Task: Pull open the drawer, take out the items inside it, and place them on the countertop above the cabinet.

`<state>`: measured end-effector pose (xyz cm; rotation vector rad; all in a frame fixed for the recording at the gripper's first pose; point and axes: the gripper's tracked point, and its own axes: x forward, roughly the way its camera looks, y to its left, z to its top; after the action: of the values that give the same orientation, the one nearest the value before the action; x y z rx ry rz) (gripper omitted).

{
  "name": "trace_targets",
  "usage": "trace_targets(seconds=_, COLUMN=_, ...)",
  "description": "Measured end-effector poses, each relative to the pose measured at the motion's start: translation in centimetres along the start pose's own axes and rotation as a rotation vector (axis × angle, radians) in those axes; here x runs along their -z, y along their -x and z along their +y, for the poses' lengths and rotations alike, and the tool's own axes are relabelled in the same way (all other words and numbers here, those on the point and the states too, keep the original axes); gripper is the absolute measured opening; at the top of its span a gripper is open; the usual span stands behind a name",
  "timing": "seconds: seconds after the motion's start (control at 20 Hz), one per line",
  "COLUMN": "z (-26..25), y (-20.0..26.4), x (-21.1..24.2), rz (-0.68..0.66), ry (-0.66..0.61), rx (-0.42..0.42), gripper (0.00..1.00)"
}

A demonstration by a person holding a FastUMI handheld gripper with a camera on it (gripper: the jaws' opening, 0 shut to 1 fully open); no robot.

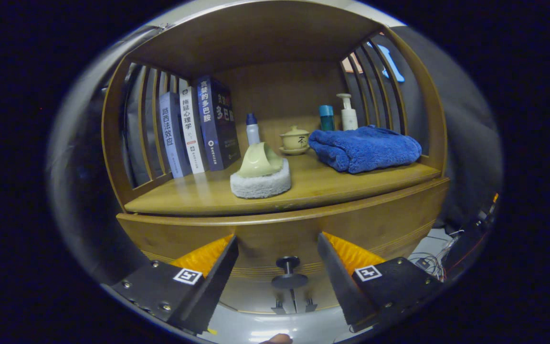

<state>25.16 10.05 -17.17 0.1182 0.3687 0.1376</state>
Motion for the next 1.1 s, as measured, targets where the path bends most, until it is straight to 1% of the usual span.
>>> trace_targets(seconds=0.65, z=0.0, y=-0.5, x=-0.1, rz=0.001, ry=-0.006, rx=-0.001, gripper=1.00)
trace_targets(seconds=0.75, z=-0.1, y=-0.6, x=-0.1, rz=0.002, ry=0.009, rx=0.003, gripper=1.00)
trace_targets(seconds=0.8, z=-0.4, y=-0.7, x=0.3, rz=0.016, ry=0.030, rx=0.010, gripper=1.00)
trace_targets(seconds=0.85, z=-0.8, y=-0.9, x=1.4, rz=0.065, ry=0.057, rx=0.023, gripper=0.99)
trace_targets(seconds=0.95, z=-1.6, y=-1.8, x=5.0, rz=0.267, ry=0.154, rx=0.068, gripper=0.99)
trace_targets(seconds=1.0, z=-2.2, y=-1.6, x=6.1, rz=0.346, ry=0.251, rx=0.106, gripper=0.99)
trace_targets(seconds=1.05, z=-2.6, y=-1.0, x=4.7, rz=0.304, ry=0.355, rx=0.128, gripper=0.98)
trace_targets(seconds=1.1, z=-3.9, y=-2.8, x=6.5, rz=0.359, ry=0.399, rx=0.147, gripper=0.97)
